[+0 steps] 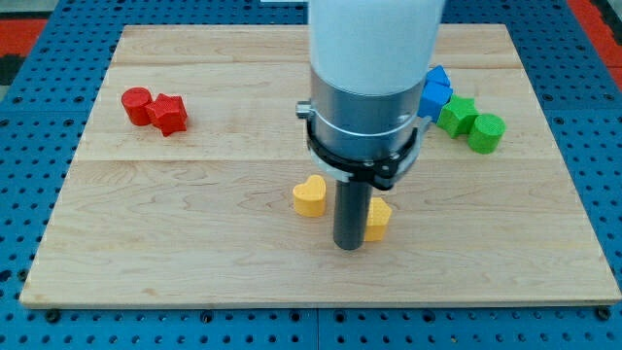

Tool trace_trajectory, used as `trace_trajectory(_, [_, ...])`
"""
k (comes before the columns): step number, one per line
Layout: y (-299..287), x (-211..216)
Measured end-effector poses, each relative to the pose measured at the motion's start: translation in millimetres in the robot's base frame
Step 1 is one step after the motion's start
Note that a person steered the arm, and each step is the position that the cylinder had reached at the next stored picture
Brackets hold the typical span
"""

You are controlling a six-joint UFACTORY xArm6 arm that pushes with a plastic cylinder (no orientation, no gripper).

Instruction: Push the yellow hexagon closer to the blue cube

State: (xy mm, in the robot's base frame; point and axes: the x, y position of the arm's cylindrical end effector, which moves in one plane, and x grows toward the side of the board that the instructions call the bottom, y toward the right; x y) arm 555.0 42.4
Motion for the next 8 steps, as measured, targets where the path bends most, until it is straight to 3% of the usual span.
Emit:
trace_trajectory(1, [52.9, -21.4])
trace_trajectory(2, [115.8, -84.9])
trace_trajectory(3, [144.5, -117.4])
trace_trajectory(5, [121.4, -55.9])
trace_trajectory(6, [105.6, -102.6])
trace_trajectory(7, [101.9, -112.7])
trace_trajectory(8, [69.1, -91.1])
